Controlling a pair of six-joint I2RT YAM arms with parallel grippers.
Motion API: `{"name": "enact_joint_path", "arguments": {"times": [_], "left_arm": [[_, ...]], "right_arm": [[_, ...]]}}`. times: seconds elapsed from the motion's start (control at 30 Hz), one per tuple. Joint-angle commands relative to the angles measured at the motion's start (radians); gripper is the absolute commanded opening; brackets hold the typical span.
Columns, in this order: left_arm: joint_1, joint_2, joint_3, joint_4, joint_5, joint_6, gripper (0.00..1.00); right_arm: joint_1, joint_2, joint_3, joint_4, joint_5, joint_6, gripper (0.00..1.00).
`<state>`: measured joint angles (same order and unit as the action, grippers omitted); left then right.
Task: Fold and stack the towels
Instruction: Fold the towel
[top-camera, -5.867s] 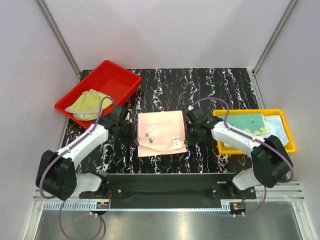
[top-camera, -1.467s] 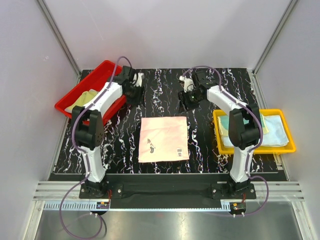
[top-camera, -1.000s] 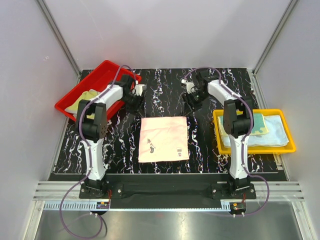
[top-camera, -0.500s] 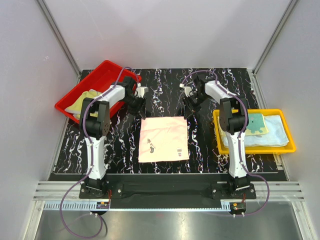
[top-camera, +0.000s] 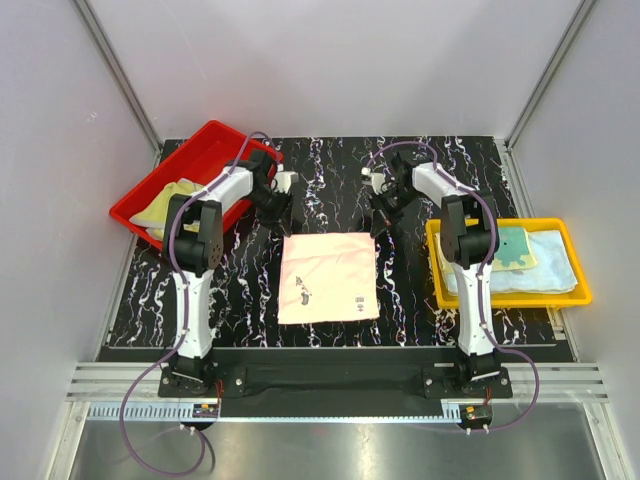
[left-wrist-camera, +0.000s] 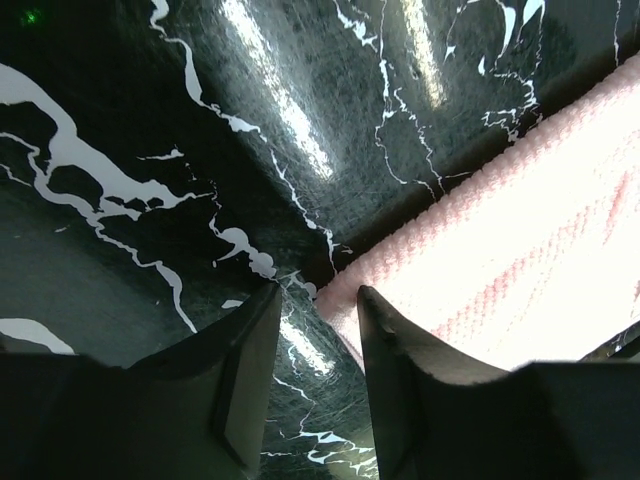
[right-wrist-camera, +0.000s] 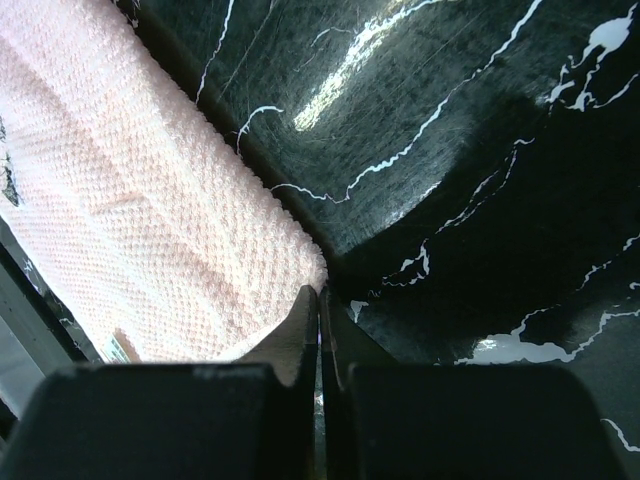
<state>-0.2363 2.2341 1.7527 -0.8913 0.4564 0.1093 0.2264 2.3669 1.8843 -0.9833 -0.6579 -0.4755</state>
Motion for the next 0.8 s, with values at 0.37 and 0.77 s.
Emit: {"name": "enact_joint_path", "arguments": {"times": [0.37,0.77], "left_arm": [[0.002,0.033,0.014,0.012,0.001,0.121,0.44],[-0.024,0.055,0.07,-0.06,0.027,0.142,0.36]], "right_arm": [[-0.006,-0.038,0.009,0.066,0.047,-0.037,0.0],[-0.018,-0.038,0.036,0.049,0.05,-0.043,0.0]]}}
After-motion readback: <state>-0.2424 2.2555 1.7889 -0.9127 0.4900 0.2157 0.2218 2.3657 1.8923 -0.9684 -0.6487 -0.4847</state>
